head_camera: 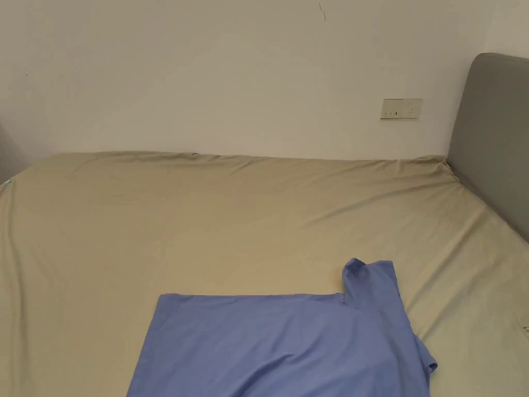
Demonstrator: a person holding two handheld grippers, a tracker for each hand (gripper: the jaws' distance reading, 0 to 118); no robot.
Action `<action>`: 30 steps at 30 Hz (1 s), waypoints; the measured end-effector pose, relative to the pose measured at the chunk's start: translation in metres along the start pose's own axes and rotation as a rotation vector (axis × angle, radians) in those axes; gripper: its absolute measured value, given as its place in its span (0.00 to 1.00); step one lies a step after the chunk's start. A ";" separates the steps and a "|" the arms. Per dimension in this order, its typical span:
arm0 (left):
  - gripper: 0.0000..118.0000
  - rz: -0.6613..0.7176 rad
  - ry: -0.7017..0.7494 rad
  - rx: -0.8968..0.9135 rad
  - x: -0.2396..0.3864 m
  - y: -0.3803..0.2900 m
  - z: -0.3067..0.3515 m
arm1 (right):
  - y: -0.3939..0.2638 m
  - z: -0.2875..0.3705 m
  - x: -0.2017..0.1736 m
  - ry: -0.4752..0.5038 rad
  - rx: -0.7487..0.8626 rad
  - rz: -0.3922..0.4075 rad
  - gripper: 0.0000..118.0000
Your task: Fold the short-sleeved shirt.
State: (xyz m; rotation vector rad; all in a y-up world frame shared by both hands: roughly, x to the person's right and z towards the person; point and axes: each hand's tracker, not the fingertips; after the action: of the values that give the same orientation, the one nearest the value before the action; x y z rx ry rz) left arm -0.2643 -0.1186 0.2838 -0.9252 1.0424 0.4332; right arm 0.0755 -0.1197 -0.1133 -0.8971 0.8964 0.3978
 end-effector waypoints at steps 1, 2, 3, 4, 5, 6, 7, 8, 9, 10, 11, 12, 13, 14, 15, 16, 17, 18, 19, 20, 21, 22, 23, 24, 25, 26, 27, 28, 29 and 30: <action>0.96 0.037 -0.010 0.089 -0.009 0.001 -0.003 | 0.001 0.011 0.001 -0.019 0.065 0.008 0.92; 0.96 0.082 -0.025 0.195 -0.011 0.002 0.015 | 0.001 0.022 0.002 -0.033 0.162 0.001 0.96; 0.94 0.126 -0.044 0.278 -0.013 0.003 0.030 | 0.002 0.035 0.002 -0.047 0.249 -0.010 0.95; 0.92 0.161 -0.076 0.369 -0.013 0.002 0.046 | 0.004 0.048 0.001 -0.072 0.327 -0.029 0.94; 0.88 0.182 -0.112 0.446 -0.012 0.006 0.062 | 0.006 0.060 -0.001 -0.095 0.398 -0.042 0.92; 0.78 0.197 -0.140 0.501 -0.012 0.006 0.073 | 0.008 0.070 -0.004 -0.101 0.454 -0.050 0.83; 0.64 0.206 -0.160 0.561 -0.010 0.005 0.084 | 0.009 0.079 -0.007 -0.106 0.514 -0.058 0.69; 0.45 0.208 -0.172 0.616 -0.007 0.003 0.093 | 0.009 0.088 -0.009 -0.109 0.569 -0.065 0.55; 0.18 0.202 -0.175 0.664 -0.005 0.002 0.097 | 0.009 0.094 -0.012 -0.100 0.604 -0.072 0.33; 0.04 0.196 -0.168 0.737 -0.001 -0.002 0.104 | 0.009 0.098 -0.015 -0.089 0.642 -0.084 0.16; 0.02 0.181 -0.160 0.788 0.001 -0.003 0.110 | 0.009 0.102 -0.017 -0.084 0.667 -0.088 0.04; 0.00 0.142 -0.163 0.767 0.002 -0.003 0.113 | 0.008 0.104 -0.019 -0.071 0.681 -0.102 0.02; 0.00 0.138 -0.178 0.744 0.003 -0.001 0.112 | 0.007 0.106 -0.021 -0.064 0.685 -0.124 0.02; 0.00 0.140 -0.215 0.724 0.000 0.000 0.112 | 0.008 0.106 -0.019 -0.034 0.682 -0.123 0.02; 0.00 0.153 -0.250 0.707 -0.004 -0.001 0.110 | 0.007 0.107 -0.020 -0.014 0.680 -0.125 0.01; 0.00 0.164 -0.264 0.676 -0.008 -0.001 0.106 | 0.006 0.108 -0.021 -0.020 0.679 -0.123 0.01; 0.00 0.171 -0.266 0.653 -0.011 0.000 0.101 | 0.005 0.106 -0.024 -0.023 0.677 -0.119 0.01; 0.00 0.174 -0.253 0.613 -0.015 -0.001 0.095 | 0.006 0.105 -0.025 -0.026 0.670 -0.110 0.01; 0.00 0.174 -0.255 0.544 -0.021 0.000 0.087 | 0.005 0.104 -0.025 -0.027 0.661 -0.103 0.01; 0.00 0.193 -0.252 0.490 -0.027 -0.001 0.076 | 0.003 0.103 -0.025 -0.026 0.651 -0.100 0.01; 0.00 0.215 -0.259 0.405 -0.033 0.000 0.065 | 0.001 0.102 -0.024 -0.024 0.643 -0.099 0.02; 0.00 0.239 -0.269 0.312 -0.042 0.000 0.049 | 0.001 0.098 -0.023 -0.024 0.630 -0.100 0.02; 0.09 0.275 -0.246 0.253 -0.049 -0.002 0.033 | -0.001 0.096 -0.022 -0.027 0.616 -0.099 0.01; 0.37 0.288 -0.250 0.135 -0.057 -0.002 0.017 | -0.002 0.094 -0.021 -0.033 0.603 -0.099 0.01; 0.67 0.293 -0.255 0.032 -0.062 -0.002 0.003 | -0.004 0.093 -0.020 -0.035 0.591 -0.098 0.02; 0.91 0.302 -0.257 -0.096 -0.065 -0.005 -0.015 | -0.004 0.090 -0.019 -0.034 0.573 -0.096 0.01; 1.00 0.300 -0.265 -0.162 -0.068 -0.011 -0.027 | -0.005 0.088 -0.018 -0.037 0.558 -0.095 0.02; 0.97 0.302 -0.253 -0.155 -0.069 -0.015 -0.034 | -0.007 0.086 -0.017 -0.040 0.543 -0.091 0.02; 0.90 0.302 -0.233 -0.173 -0.073 -0.020 -0.051 | -0.008 0.084 -0.017 -0.044 0.526 -0.081 0.02; 0.78 0.294 -0.201 -0.183 -0.074 -0.022 -0.058 | -0.010 0.080 -0.013 -0.049 0.509 -0.075 0.02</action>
State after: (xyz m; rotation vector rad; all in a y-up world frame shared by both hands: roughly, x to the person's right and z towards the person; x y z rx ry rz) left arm -0.3151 -0.1702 0.3470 -0.8710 0.9670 0.8608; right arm 0.1143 -0.0606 -0.0730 -0.4478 0.8624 0.1141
